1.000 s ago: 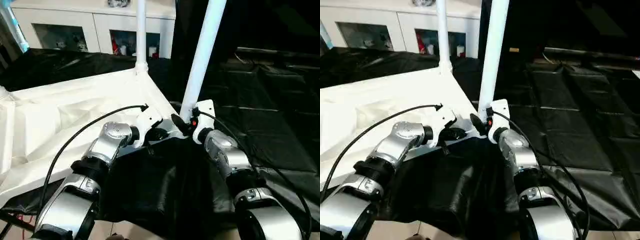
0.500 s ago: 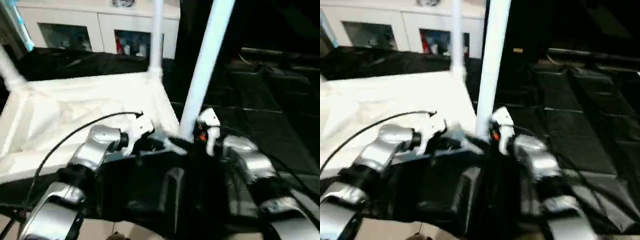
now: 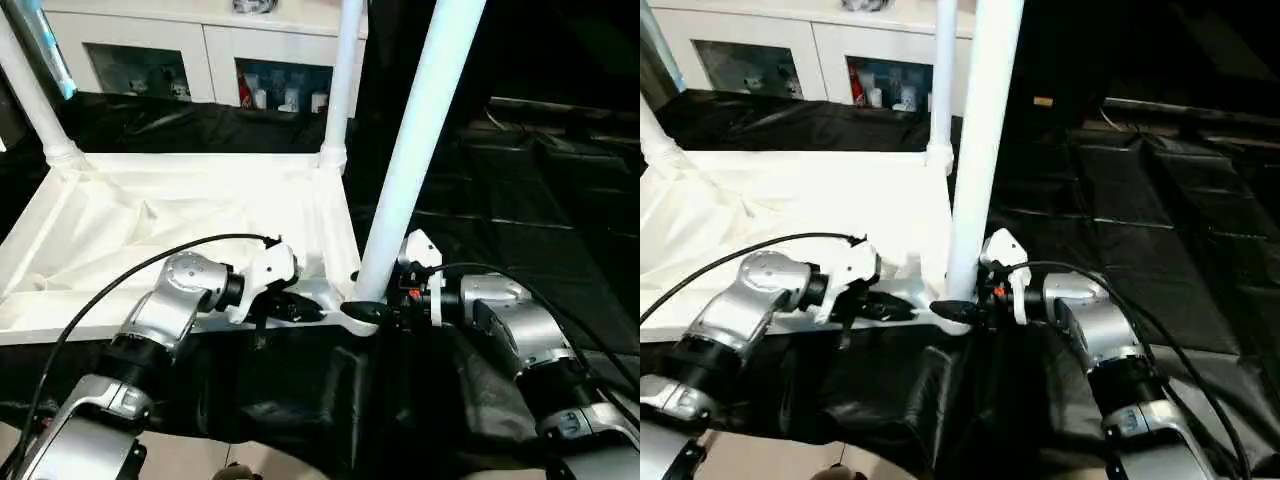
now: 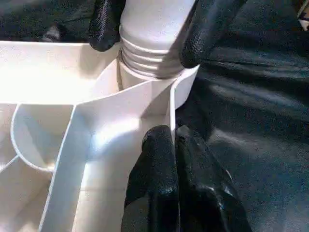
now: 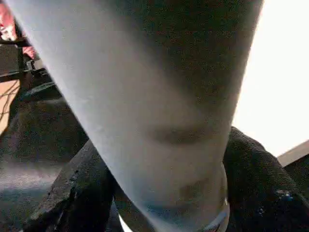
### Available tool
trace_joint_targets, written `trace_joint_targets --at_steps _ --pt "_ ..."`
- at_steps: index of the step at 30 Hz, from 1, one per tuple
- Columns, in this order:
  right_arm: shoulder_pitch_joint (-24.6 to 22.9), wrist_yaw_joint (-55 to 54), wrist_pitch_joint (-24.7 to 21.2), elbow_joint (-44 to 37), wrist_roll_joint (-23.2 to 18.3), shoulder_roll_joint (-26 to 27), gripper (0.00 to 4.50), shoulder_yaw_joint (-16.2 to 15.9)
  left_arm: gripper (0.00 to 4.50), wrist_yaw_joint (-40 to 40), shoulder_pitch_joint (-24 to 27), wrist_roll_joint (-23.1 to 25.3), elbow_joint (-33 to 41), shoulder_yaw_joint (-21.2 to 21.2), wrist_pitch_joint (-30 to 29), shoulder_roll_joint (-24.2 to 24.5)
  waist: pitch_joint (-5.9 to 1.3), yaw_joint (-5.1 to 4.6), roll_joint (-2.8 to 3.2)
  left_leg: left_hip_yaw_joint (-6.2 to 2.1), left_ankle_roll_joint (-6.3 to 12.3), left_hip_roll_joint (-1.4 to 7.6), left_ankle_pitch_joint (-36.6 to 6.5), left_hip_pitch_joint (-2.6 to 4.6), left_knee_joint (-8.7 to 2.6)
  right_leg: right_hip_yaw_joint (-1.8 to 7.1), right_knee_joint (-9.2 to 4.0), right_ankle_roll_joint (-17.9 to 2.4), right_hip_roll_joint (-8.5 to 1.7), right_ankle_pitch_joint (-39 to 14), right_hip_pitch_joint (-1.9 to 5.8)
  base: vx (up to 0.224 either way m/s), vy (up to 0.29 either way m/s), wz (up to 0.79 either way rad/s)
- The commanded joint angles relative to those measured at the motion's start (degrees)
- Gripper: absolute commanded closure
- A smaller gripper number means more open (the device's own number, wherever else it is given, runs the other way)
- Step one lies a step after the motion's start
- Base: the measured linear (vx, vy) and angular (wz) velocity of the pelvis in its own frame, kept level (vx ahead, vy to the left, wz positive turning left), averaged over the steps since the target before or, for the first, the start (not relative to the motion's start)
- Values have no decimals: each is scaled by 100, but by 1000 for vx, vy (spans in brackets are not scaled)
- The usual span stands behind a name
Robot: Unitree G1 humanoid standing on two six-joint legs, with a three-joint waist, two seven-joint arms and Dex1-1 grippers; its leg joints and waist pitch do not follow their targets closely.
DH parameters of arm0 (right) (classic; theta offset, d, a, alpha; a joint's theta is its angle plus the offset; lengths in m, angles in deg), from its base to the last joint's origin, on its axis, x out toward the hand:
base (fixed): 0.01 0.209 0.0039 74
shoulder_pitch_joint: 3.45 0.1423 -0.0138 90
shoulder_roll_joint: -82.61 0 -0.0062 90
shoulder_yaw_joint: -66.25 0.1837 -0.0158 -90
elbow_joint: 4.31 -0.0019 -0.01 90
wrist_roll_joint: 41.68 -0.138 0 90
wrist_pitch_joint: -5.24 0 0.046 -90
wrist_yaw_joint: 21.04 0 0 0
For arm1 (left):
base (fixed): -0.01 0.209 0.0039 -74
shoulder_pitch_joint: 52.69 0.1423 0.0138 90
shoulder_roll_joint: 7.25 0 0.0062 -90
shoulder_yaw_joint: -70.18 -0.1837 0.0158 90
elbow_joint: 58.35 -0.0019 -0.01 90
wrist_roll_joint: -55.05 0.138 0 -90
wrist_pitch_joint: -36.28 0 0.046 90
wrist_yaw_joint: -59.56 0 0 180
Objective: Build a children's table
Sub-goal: Rotate leg to tighten
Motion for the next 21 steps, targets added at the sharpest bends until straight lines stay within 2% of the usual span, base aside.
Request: trace_joint_targets --at_steps 1,4,8,9,10,11,12,13,14,15,17,18,20,21 --pt "-48 184 -94 -197 -104 76 171 -231 450 31 -31 -203 224 -41 28 -186 -375 -13 2 -40 173 253 -1487 43 -380 313 -422 -1066 -365 -1878 287 0 0 0" --pt "-121 79 -112 -242 -71 140 182 -253 450 -166 -60 -167 161 14 -1 -283 -375 -13 -1 -44 149 252 -1520 51 -381 314 -436 -1022 -370 -1961 283 0 0 0" --pt "-111 -484 -159 -85 33 355 184 -119 450 -523 -171 -180 10 131 4 -475 -368 -35 -9 -54 95 243 -1585 55 -389 314 -453 -978 -369 -2085 276 0 0 0" --pt "15 -1395 -99 312 287 626 185 30 450 -996 -339 -152 -217 244 -49 -688 -352 -61 -18 -48 52 233 -1615 56 -393 318 -468 -948 -360 -2185 249 0 0 0" --pt "63 -1695 -81 448 363 708 185 71 450 -1142 -399 -137 -293 275 -79 -754 -343 -72 -10 -47 7 219 -1687 70 -389 315 -482 -925 -366 -2334 228 0 0 0" --pt "182 -2318 -62 742 453 883 185 204 450 -1449 -519 -78 -456 324 -90 -873 -344 -93 -22 -74 -90 201 -1793 84 -388 288 -505 -823 -383 -2699 242 0 0 0" --pt "244 -2593 -74 885 453 971 185 291 450 -1618 -586 -38 -547 345 -98 -931 -348 -102 -23 -86 -111 200 -1822 85 -391 279 -521 -767 -389 -2830 247 0 0 0" --pt "384 -3191 -111 1184 383 1199 185 523 450 -1976 -745 68 -751 361 -153 -1055 -337 -141 -9 -93 -127 200 -1911 93 -388 279 -552 -685 -393 -3006 217 0 0 0" --pt "461 -3543 -131 1338 342 1336 185 664 450 -2156 -828 131 -855 361 -178 -1124 -348 -180 -19 -95 -135 192 -1983 108 -381 270 -578 -642 -387 -3070 207 0 0 0" --pt "461 -3543 -131 1338 342 1336 185 664 450 -2156 -828 131 -855 361 -178 -1124 -351 -186 -18 -97 -130 194 -1966 108 -378 273 -577 -640 -393 -3038 209 0 0 0" --pt "605 -4014 -103 1587 167 1609 185 925 450 -2516 -1004 185 -1053 406 -239 -1309 -363 -194 17 -91 -56 198 -1875 84 -382 287 -563 -682 -384 -2775 224 0 0 0" --pt "672 -4233 -40 1699 137 1729 185 1008 450 -2648 -1071 222 -1134 412 -229 -1385 -371 -197 6 -76 -39 193 -1821 86 -380 297 -551 -730 -370 -2600 213 0 0 0" --pt "759 -4431 203 1848 250 1882 185 1003 450 -2760 -1150 288 -1261 413 -155 -1471 -389 -190 25 -75 -28 199 -1655 47 -386 301 -500 -836 -366 -2211 255 0 0 0" --pt "793 -4475 310 1916 302 1927 185 980 450 -2790 -1176 300 -1317 411 -114 -1493 -394 -180 33 -72 -21 206 -1617 51 -385 304 -483 -875 -363 -2066 255 0 0 0"
